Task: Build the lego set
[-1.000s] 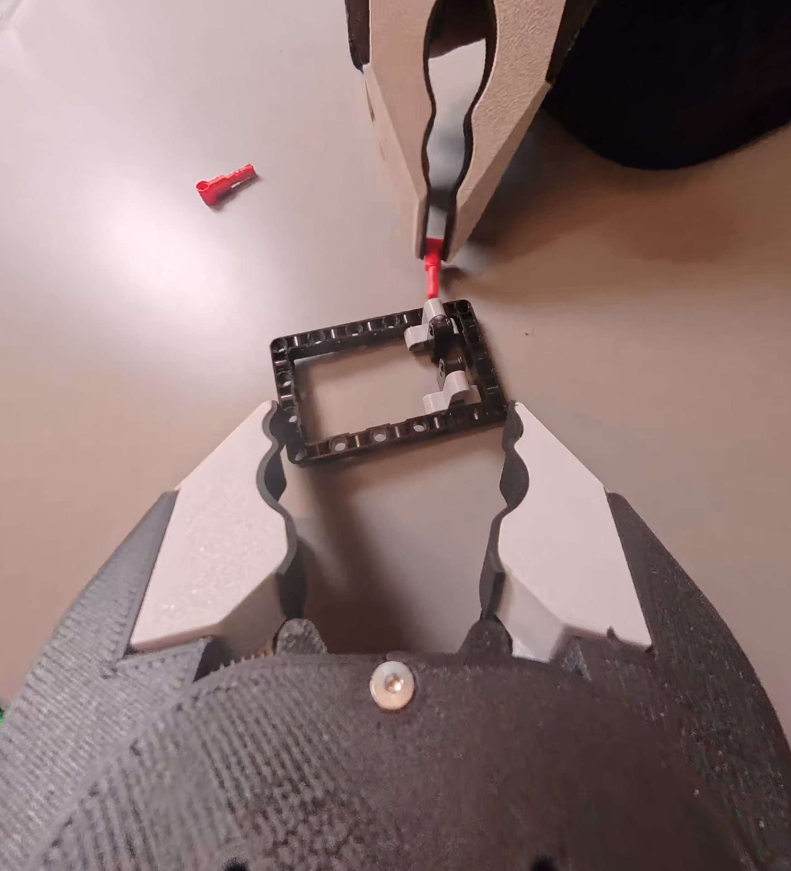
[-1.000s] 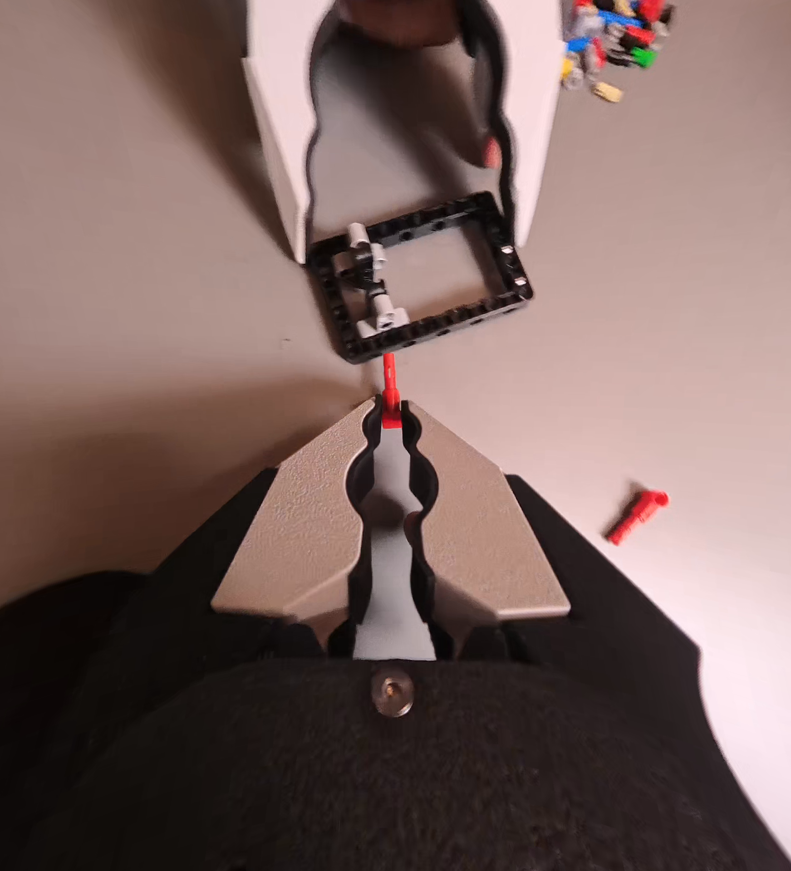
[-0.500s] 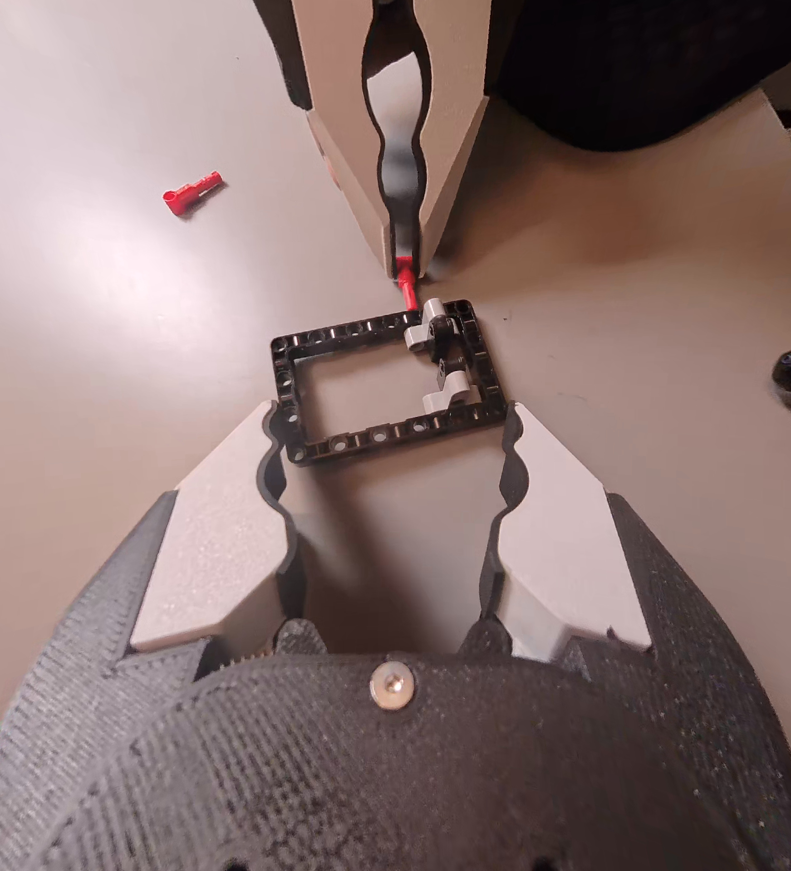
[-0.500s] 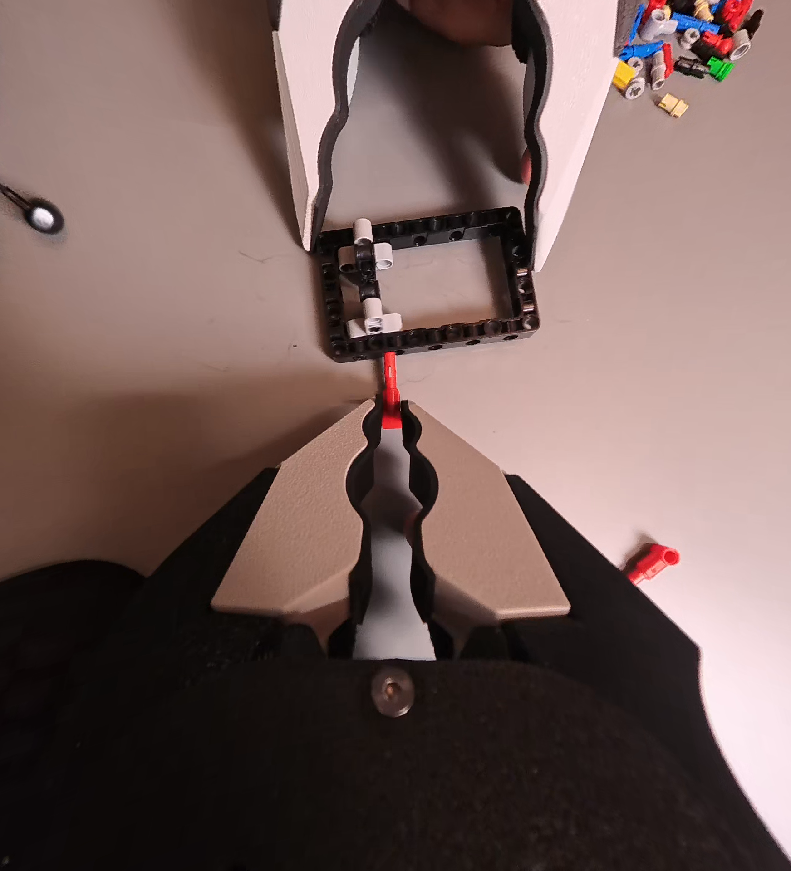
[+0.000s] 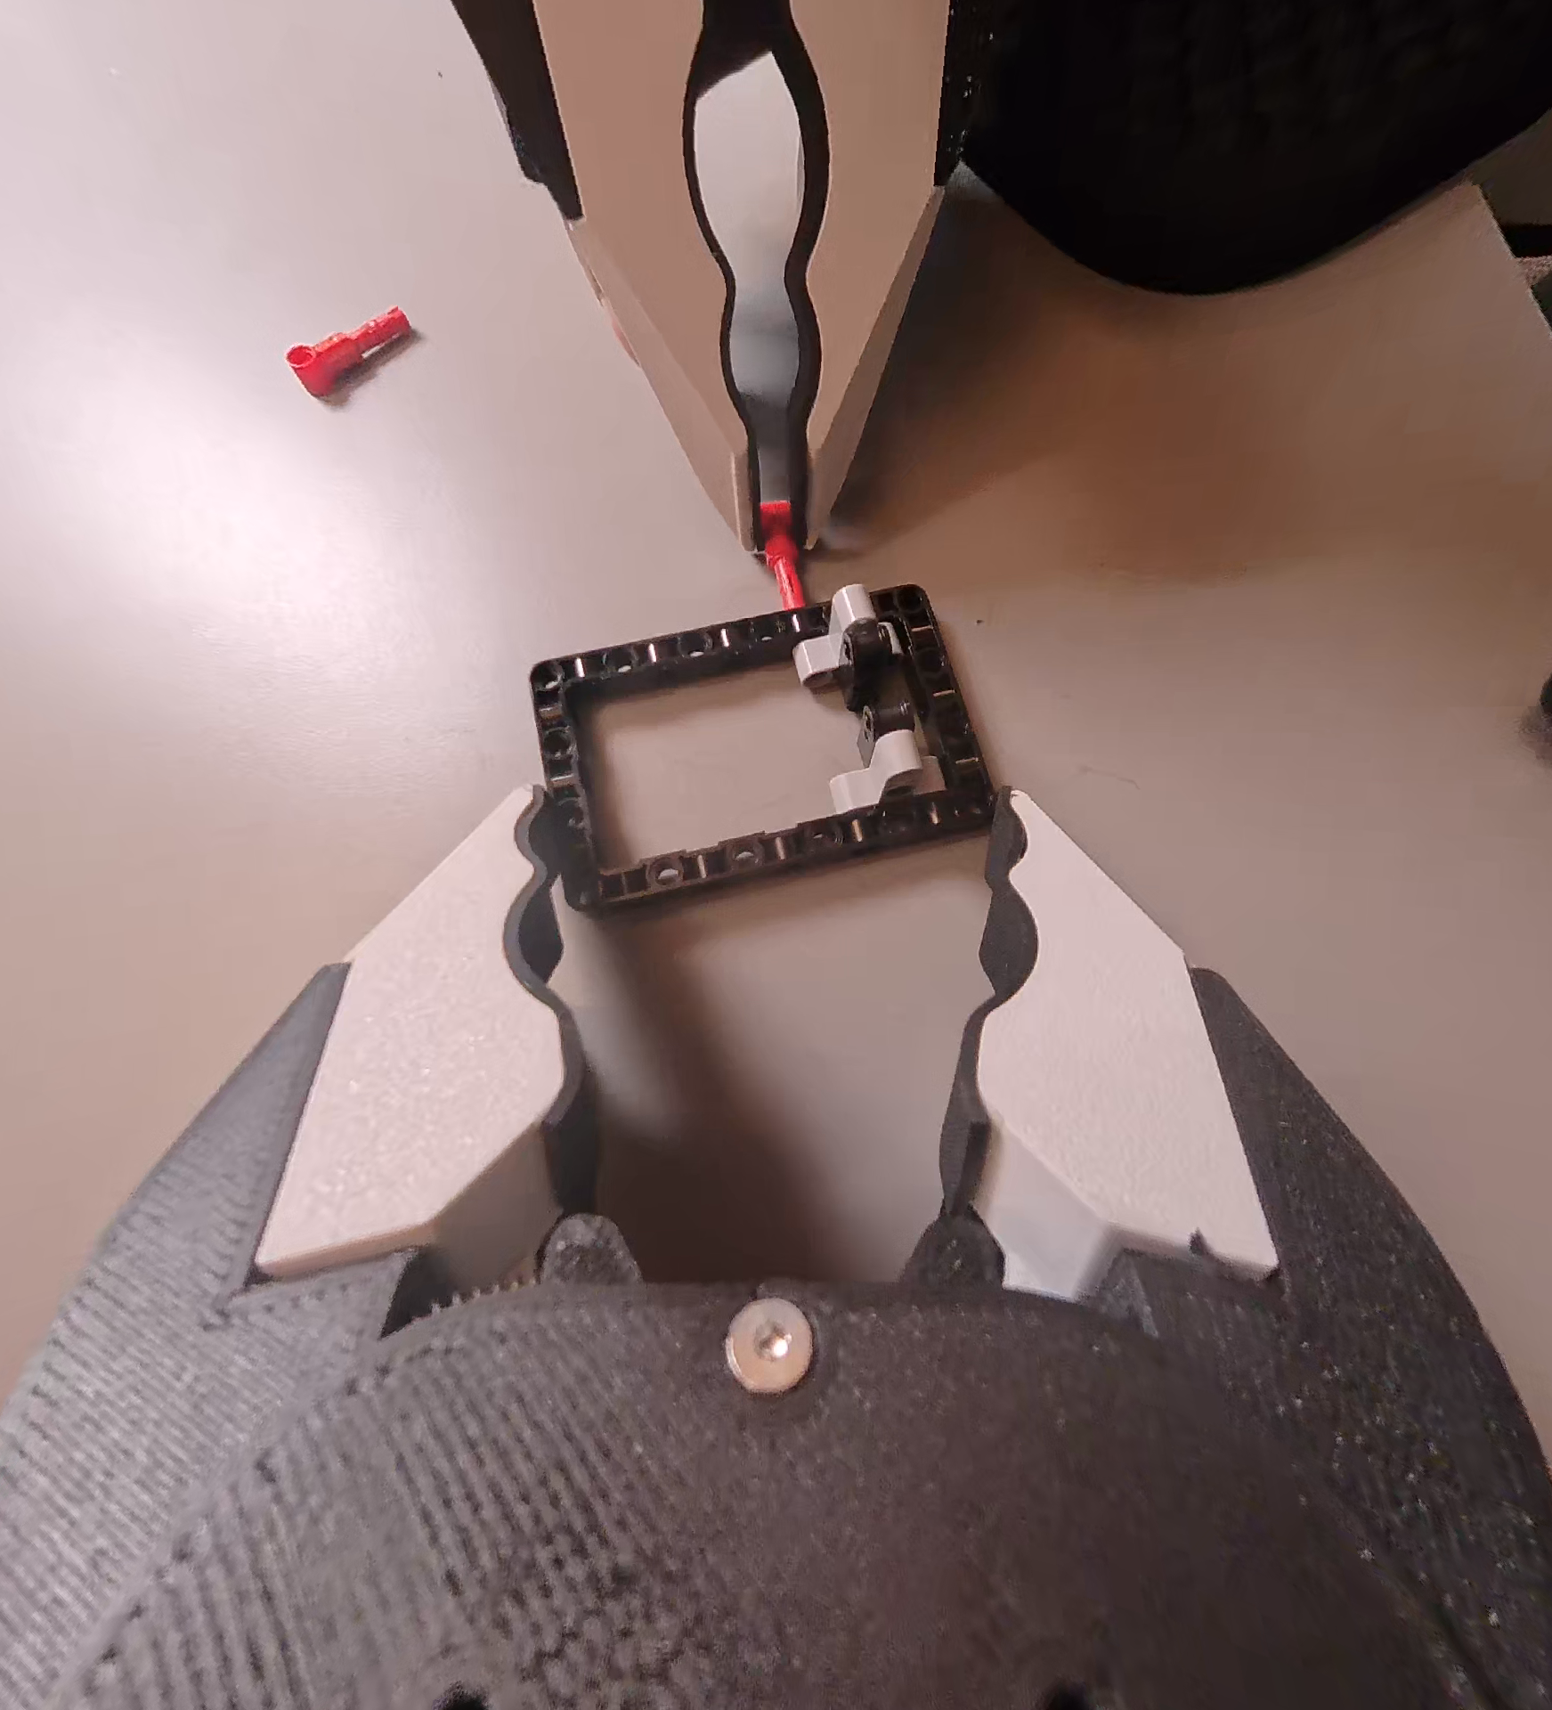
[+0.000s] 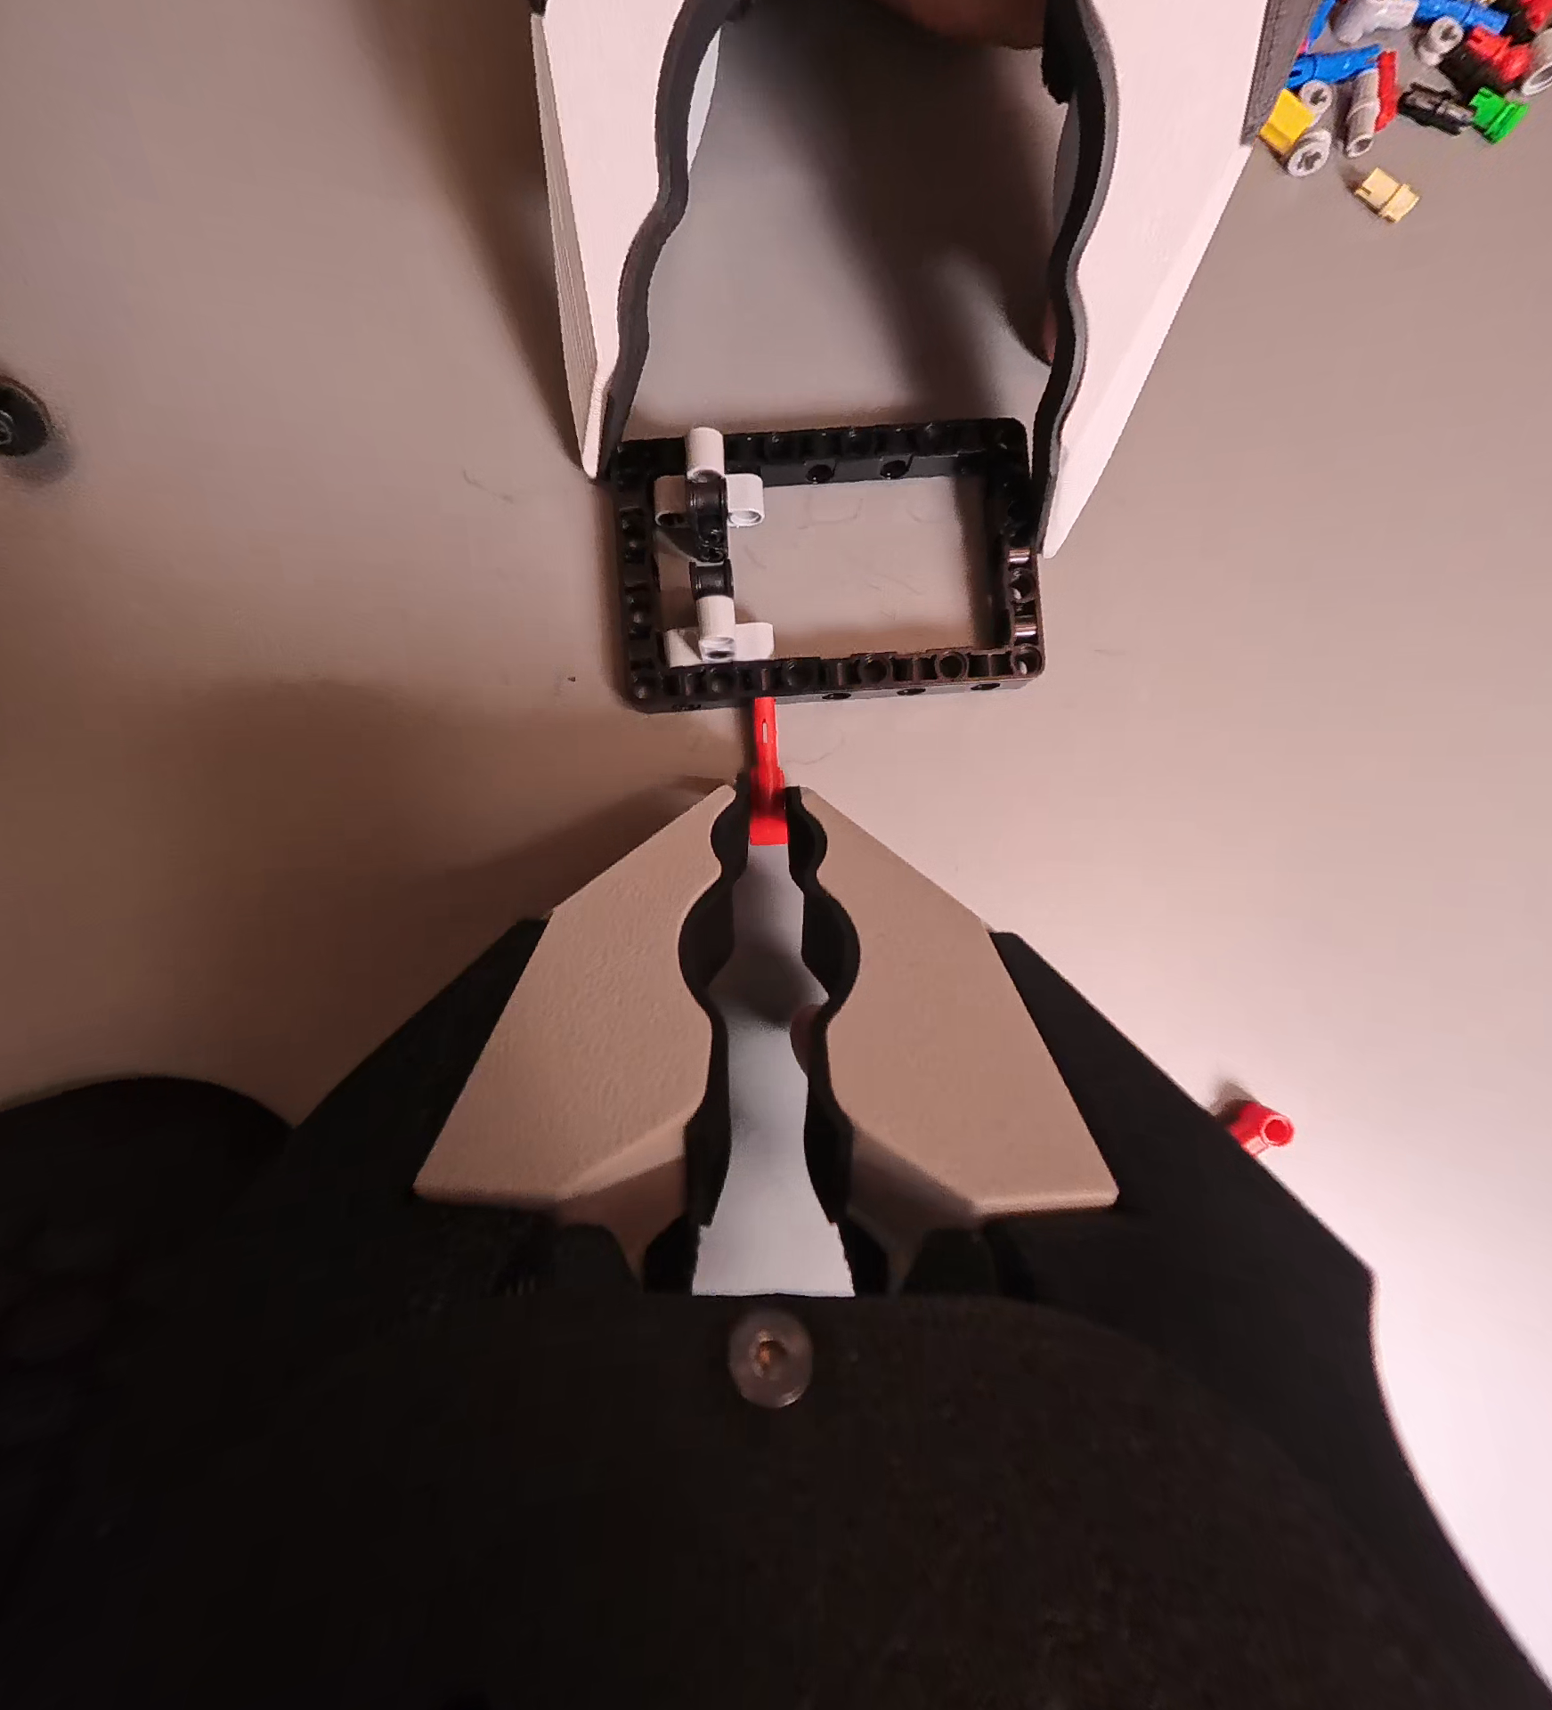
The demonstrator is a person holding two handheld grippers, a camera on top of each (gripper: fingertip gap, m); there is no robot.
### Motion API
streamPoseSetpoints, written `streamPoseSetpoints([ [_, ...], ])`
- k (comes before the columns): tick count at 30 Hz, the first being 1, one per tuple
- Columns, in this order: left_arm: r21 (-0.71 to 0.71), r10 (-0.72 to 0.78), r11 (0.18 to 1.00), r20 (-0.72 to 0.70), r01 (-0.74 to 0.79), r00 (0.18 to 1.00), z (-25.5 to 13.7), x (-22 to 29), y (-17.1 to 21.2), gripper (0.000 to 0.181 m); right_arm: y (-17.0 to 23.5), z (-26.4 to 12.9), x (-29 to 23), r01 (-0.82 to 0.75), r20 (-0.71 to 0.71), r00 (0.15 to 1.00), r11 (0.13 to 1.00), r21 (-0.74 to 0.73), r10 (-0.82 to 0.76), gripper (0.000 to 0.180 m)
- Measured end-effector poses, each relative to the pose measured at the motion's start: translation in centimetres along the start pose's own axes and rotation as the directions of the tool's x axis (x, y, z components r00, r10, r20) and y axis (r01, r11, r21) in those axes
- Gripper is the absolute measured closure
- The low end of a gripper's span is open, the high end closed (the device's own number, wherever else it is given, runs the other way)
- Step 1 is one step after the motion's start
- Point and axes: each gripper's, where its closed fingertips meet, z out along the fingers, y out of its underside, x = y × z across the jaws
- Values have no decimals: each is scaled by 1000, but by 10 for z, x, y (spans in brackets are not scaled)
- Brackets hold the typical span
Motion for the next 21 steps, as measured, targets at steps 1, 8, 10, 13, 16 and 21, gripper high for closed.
streamPoseSetpoints([
  [1, -5, -2, 1000, 1, 2, 1000, 0, 0, 0, 88, 0, 0, 0, -5, 6, 1000, 1000, -3, 5, 175],
  [8, -18, -13, 1000, -6, 13, 1000, 1, 0, 1, 88, -1, 0, -1, -16, 15, 1000, 1000, -10, 16, 176],
  [10, -19, -14, 1000, -9, 14, 1000, 1, 1, 1, 88, -1, 1, -1, -14, 22, 1000, 1000, -20, 14, 176],
  [13, -20, -14, 1000, -12, 14, 1000, 1, 1, 1, 88, -1, 1, -2, -1, 34, 999, 999, -46, 2, 176],
  [16, -18, -12, 1000, -15, 11, 1000, 1, 2, 1, 88, -2, 1, -2, 7, 53, 999, 998, -57, -4, 176],
  [21, -15, -8, 1000, -19, 8, 1000, 1, 2, 1, 88, -3, 2, -2, 15, 72, 997, 997, -75, -9, 176],
])
